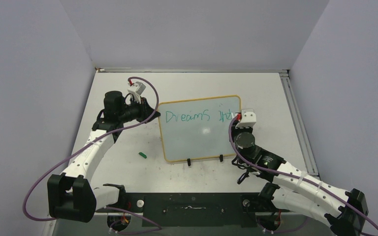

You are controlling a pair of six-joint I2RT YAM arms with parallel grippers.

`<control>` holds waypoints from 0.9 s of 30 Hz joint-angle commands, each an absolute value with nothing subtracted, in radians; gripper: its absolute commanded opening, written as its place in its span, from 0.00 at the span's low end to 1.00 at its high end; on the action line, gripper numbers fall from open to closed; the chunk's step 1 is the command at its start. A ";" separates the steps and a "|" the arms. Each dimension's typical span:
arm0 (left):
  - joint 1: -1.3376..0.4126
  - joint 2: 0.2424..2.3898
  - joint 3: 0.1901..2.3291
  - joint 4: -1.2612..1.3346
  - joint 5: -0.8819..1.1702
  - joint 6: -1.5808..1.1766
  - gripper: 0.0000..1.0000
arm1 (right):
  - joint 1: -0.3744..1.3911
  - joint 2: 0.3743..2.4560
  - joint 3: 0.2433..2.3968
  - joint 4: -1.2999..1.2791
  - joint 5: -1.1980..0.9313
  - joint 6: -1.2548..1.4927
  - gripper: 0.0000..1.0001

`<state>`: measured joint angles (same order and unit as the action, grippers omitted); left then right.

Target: Write a sentence on the whiteboard

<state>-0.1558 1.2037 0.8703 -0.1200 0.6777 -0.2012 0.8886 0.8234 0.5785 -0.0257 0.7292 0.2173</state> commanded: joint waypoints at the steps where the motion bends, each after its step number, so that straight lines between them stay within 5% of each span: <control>1: -0.169 1.188 0.907 -0.118 0.689 -0.195 0.00 | 0.882 0.809 0.607 -0.069 0.714 0.260 0.05; 27: -0.173 1.184 0.904 -0.117 0.690 -0.195 0.00 | 0.879 0.819 0.625 -0.073 0.790 0.259 0.05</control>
<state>-0.1566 1.2037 0.8703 -0.1234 0.6773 -0.2012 0.8886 0.8043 0.5797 -0.1425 0.7570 0.3080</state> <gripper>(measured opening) 0.105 0.150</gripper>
